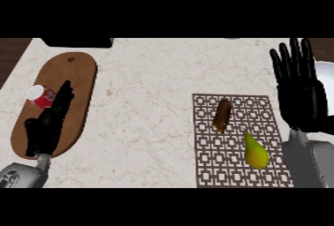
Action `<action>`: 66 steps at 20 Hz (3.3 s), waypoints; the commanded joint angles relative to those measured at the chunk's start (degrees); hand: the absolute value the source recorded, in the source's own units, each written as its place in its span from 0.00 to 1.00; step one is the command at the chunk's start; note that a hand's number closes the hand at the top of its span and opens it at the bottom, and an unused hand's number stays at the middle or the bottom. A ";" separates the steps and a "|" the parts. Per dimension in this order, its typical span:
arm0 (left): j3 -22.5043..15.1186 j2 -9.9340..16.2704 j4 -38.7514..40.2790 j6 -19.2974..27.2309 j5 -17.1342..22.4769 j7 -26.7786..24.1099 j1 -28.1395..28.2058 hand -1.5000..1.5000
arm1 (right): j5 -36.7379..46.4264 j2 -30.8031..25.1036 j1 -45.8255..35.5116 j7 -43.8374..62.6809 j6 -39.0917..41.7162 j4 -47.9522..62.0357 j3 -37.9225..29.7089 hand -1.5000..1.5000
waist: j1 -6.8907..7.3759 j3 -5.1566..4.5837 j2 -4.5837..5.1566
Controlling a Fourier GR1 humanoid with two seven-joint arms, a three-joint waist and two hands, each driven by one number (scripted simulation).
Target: Pick the pear from the placemat and place it in the bowl
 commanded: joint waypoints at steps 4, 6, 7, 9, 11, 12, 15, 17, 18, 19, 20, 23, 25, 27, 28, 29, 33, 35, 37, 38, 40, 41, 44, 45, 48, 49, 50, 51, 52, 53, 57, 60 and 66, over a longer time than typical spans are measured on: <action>-2.44 -6.62 -2.96 -4.99 5.50 -0.40 -0.40 0.50 | 13.03 -8.95 8.86 12.02 -7.41 3.57 2.88 1.00 | -2.09 1.24 -0.61; -3.20 -8.96 -5.39 -6.89 8.63 0.01 -0.05 0.50 | 16.37 -15.59 13.56 16.93 -7.68 5.71 1.32 1.00 | -3.90 0.99 -0.84; -2.78 -7.66 -4.31 -5.75 6.99 -0.19 -0.52 0.50 | 25.23 -21.12 16.56 18.01 -10.34 10.82 2.34 1.00 | -5.93 -0.73 1.49; -2.84 -9.34 -5.45 -7.79 10.39 0.20 1.25 0.50 | 23.08 -14.72 19.95 19.90 -22.30 11.07 -3.96 0.00 | -5.28 1.06 -0.70; -5.09 -11.87 -4.08 -9.07 10.49 -0.12 0.89 0.50 | 30.00 -12.50 22.93 22.27 -26.57 2.68 2.91 0.00 | -3.46 1.20 -0.99; -5.31 -12.00 -6.35 -8.93 11.00 2.99 -0.57 0.50 | 31.32 -11.35 23.72 24.08 -25.86 -4.30 6.71 0.00 | -2.13 1.39 -1.08; -5.08 -11.95 -4.15 -11.47 10.93 0.30 0.42 0.50 | 37.86 -13.96 25.41 28.87 -23.38 -11.29 13.51 0.00 | -1.24 1.37 -0.87; -4.59 -10.90 -5.10 -10.43 10.36 2.56 -0.70 0.50 | 40.15 -20.77 23.85 39.50 -19.20 -15.01 13.20 0.00 | -1.01 1.30 -0.94; -5.88 -13.10 -5.18 -10.16 10.64 2.41 -1.15 0.50 | 44.21 -21.97 21.80 42.18 -18.96 -11.79 14.86 0.00 | -0.35 1.25 -0.70; -4.35 -11.57 -4.48 -11.37 11.37 3.09 -2.86 0.50 | 45.87 -24.65 22.62 46.08 -16.51 -12.62 15.77 0.00 | -0.76 1.09 -0.67; -4.90 -11.92 -5.25 -10.68 11.16 3.54 -2.14 0.50 | 47.27 -26.73 22.28 49.76 -14.22 -13.28 16.43 0.00 | -0.32 1.07 -0.76; -4.50 -11.55 -4.99 -11.68 11.12 2.95 -2.14 0.50 | 48.93 -28.59 17.63 64.68 -8.73 -16.12 17.23 0.00 | 0.49 1.15 -0.57; -3.58 -10.94 -3.84 -13.90 11.71 0.62 -0.73 0.50 | 45.70 -29.94 14.54 72.34 -2.66 -18.06 16.61 0.00 | 0.55 1.24 -0.57; -4.63 -11.37 -7.19 -12.37 11.72 4.80 -1.97 0.50 | 43.22 -28.43 9.41 79.48 2.27 -16.84 18.51 0.00 | 1.51 1.38 -0.61; -6.64 -13.31 -6.52 -10.98 10.16 4.71 -2.06 0.50 | 40.00 -28.04 6.57 82.60 5.46 -16.83 18.40 0.00 | 1.54 1.38 -0.53; -6.37 -13.83 -4.90 -11.07 9.67 3.05 -1.52 0.50 | 38.75 -27.89 5.65 85.61 7.43 -18.18 19.02 0.00 | 1.00 1.38 -0.55; -5.06 -13.46 -4.62 -12.64 10.67 4.00 -2.88 0.50 | 35.76 -22.16 -1.09 91.89 7.87 -10.58 20.70 0.00 | 1.75 1.44 -0.33; -5.90 -14.65 -4.16 -11.84 9.58 2.76 -1.58 0.50 | 34.40 -21.54 -1.49 90.30 8.57 -5.65 20.93 0.00 | 1.56 1.49 -0.29; -3.94 -12.97 -5.85 -12.14 10.72 5.37 -3.20 0.50 | 34.85 -20.28 -2.86 95.11 7.81 -6.26 22.50 0.00 | 1.21 1.47 -0.54; -3.82 -14.22 -2.44 -13.36 10.41 2.12 -3.17 0.50 | 34.97 -20.76 -2.06 92.39 8.10 -3.19 22.37 0.00 | 0.69 1.47 -0.33; -3.73 -12.88 -4.44 -13.10 9.73 2.14 -0.97 0.50 | 32.47 -21.98 -3.02 94.79 10.34 -2.99 21.56 0.00 | 0.67 1.47 -0.60; -3.76 -13.43 -3.61 -13.29 9.71 2.74 -2.52 0.50 | 32.42 -22.08 -3.93 94.17 9.73 -0.51 20.66 0.00 | 0.48 1.49 -0.49; -4.86 -13.98 -6.97 -10.55 8.01 4.17 -1.09 0.50 | 29.80 -22.88 -3.37 95.82 12.24 -1.14 21.37 0.00 | 0.27 1.49 -0.81; -4.89 -13.90 -5.78 -13.15 9.04 2.29 0.49 0.50 | 30.32 -21.29 -3.61 93.79 10.55 2.94 21.72 0.00 | 0.66 1.50 -0.55; -4.97 -14.79 -6.20 -11.93 8.65 3.66 0.11 0.50 | 29.42 -22.21 -2.46 92.42 12.21 4.76 23.15 0.00 | 0.18 1.52 -0.63; -3.21 -12.23 -6.66 -13.59 9.58 4.63 -0.13 0.50 | 28.64 -21.71 -3.17 95.04 12.68 3.49 24.00 0.00 | 0.24 1.49 -0.72; -1.93 -12.34 -5.61 -14.21 10.05 3.27 0.11 0.50 | 30.39 -21.46 -1.40 93.87 11.03 2.47 25.25 0.00 | -0.11 1.50 -0.72; -3.62 -14.03 -4.47 -13.28 8.27 2.51 -0.24 0.50 | 28.63 -20.19 -5.50 94.82 12.39 5.98 24.29 0.00 | 0.37 1.50 -0.54; -4.36 -14.70 -6.33 -12.31 7.87 4.01 -0.98 0.50 | 29.33 -18.50 -6.27 96.46 10.96 5.67 25.36 0.00 | 0.40 1.52 -0.64; -1.44 -13.58 -4.38 -14.03 9.57 2.86 -0.89 0.50 | 29.08 -21.26 -1.48 92.81 11.37 3.92 24.81 0.00 | -0.41 1.52 -0.70; -0.78 -12.63 -4.95 -16.95 10.09 3.46 -0.27 0.50 | 33.18 -16.95 -3.09 90.39 9.14 8.28 27.57 0.00 | 0.14 1.55 -0.62; -1.11 -14.90 -3.61 -14.72 8.21 3.19 -0.89 0.50 | 31.94 -19.44 -1.33 91.69 11.32 4.43 26.34 0.00 | -0.67 1.53 -0.76; -1.07 -15.72 -6.39 -13.87 7.71 6.57 -1.09 0.50 | 37.52 -13.53 -3.22 91.32 6.87 10.61 28.17 0.00 | -0.10 1.56 -0.73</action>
